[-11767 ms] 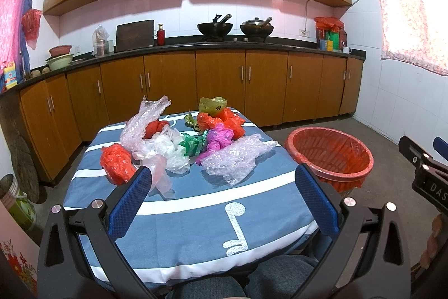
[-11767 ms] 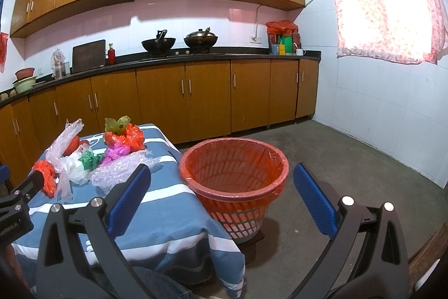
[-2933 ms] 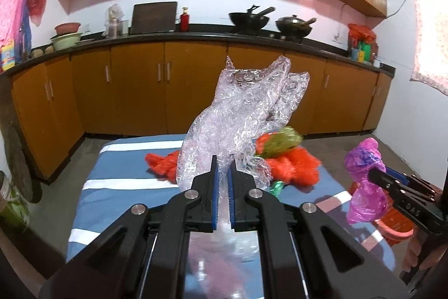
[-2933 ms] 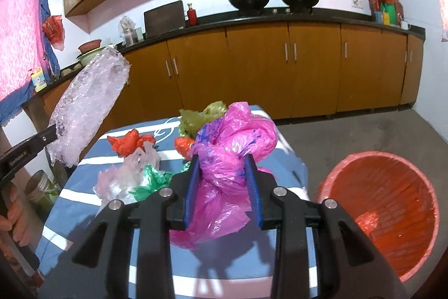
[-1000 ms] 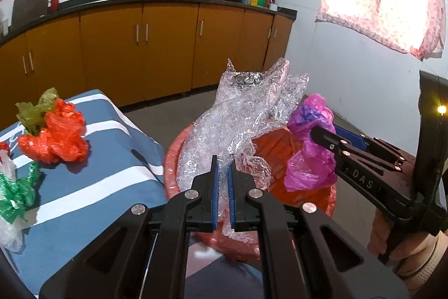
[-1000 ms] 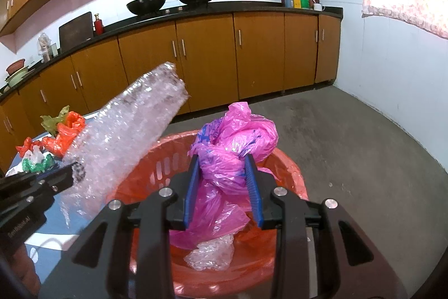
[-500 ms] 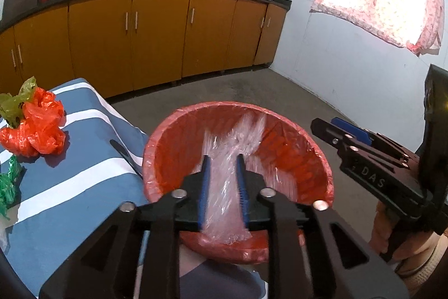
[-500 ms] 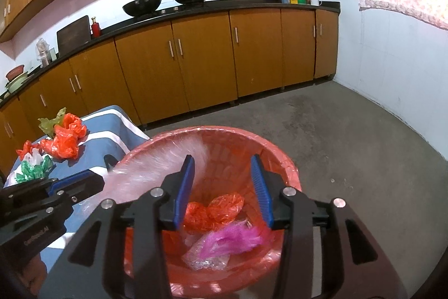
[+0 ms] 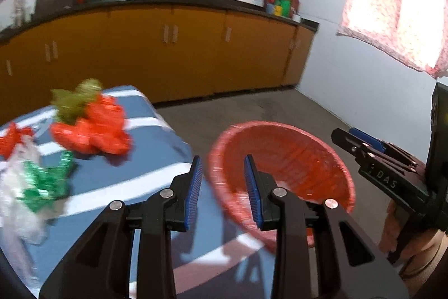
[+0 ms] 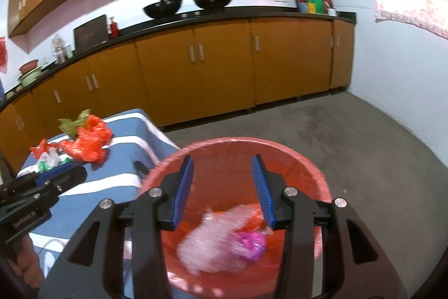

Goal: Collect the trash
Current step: 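Open both tools to release the bags into the basket, then grasp the green bag with the right tool while the left tool grasps a clear bag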

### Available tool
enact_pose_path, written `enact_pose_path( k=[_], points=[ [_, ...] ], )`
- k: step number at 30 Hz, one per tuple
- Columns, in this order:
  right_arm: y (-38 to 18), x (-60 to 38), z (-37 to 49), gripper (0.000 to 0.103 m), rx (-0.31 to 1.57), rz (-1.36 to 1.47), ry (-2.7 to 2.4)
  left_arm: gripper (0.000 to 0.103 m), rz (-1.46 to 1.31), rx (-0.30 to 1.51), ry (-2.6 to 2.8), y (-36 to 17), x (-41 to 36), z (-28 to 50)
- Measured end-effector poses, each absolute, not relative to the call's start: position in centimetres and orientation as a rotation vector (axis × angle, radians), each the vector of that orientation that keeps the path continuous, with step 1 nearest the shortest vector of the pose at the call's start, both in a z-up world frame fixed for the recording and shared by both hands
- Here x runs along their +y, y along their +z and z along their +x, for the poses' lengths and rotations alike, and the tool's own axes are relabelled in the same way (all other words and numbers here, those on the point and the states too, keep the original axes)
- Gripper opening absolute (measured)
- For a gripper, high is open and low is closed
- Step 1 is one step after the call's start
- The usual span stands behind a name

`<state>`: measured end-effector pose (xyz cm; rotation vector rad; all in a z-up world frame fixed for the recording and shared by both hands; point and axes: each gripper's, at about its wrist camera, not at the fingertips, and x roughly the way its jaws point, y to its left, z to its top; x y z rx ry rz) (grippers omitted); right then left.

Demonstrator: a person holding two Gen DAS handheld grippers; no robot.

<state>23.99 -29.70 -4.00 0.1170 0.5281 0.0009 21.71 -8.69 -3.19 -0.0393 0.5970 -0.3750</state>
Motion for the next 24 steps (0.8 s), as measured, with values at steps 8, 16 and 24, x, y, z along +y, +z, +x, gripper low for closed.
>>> enact_pose_path(
  k=[8,16,24],
  points=[
    [-3.0,-21.6,24.7,0.044,0.532,0.085,0.168,0.037,-0.032,0.51,-0.153,-0.8,2.4,19.0],
    [-3.7,-10.6,25.5,0.044,0.568,0.052,0.371,0.042,-0.05,0.514,0.089,-1.7,12.9,16.8],
    [-5.8,-1.8,26.8,0.044,0.644,0.03,0.498,0.042,-0.131,0.552,0.232,-4.5,19.2,14.8]
  ],
)
